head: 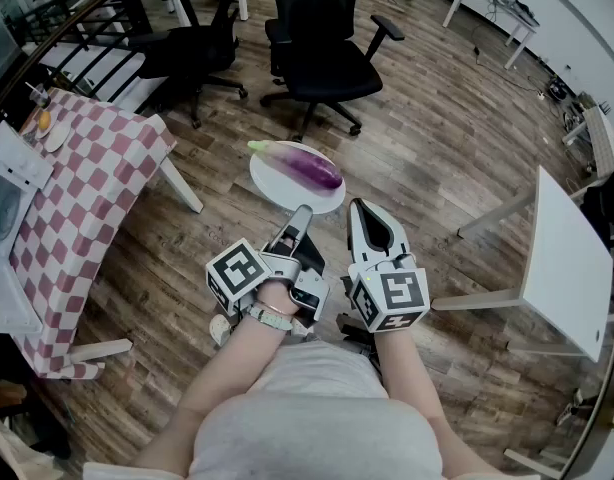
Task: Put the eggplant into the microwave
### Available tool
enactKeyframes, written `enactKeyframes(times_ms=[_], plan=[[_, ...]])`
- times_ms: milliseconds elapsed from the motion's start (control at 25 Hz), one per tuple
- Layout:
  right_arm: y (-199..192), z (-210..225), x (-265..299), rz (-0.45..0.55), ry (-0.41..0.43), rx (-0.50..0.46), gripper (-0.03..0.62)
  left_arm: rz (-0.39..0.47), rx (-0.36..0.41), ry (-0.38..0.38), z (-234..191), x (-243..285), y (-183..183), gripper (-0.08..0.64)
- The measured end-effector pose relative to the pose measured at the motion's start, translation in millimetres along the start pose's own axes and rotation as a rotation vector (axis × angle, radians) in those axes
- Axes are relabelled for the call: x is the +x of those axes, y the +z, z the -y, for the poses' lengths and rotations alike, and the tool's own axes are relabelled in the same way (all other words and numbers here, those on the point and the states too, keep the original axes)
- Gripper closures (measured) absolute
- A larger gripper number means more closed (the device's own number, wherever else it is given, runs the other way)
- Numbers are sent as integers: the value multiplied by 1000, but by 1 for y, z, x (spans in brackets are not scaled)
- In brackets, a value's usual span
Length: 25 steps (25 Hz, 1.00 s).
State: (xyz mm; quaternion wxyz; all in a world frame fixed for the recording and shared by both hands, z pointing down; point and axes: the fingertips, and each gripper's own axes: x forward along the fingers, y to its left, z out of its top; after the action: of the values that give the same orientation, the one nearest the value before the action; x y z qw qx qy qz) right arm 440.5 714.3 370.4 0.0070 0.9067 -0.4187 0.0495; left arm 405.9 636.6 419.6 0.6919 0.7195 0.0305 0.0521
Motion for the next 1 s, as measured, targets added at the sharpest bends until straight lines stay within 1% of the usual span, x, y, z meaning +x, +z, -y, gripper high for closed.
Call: enactKeyframes(times_ms=[400, 560, 600, 760, 1000], plan=[[6, -31, 23, 17, 29, -24, 569, 37, 12, -10, 4, -17, 35, 538], [13, -31, 23, 38, 56, -3, 569, 66, 17, 2, 7, -21, 34, 538], [14, -36, 26, 39, 64, -4, 569, 73, 16, 3, 7, -24, 39, 538], [10, -76, 46, 34, 90, -11, 569, 96, 9, -1, 2, -47, 75, 538], [12, -112, 67, 35, 139, -8, 569, 132, 21, 3, 3, -66, 110, 538]])
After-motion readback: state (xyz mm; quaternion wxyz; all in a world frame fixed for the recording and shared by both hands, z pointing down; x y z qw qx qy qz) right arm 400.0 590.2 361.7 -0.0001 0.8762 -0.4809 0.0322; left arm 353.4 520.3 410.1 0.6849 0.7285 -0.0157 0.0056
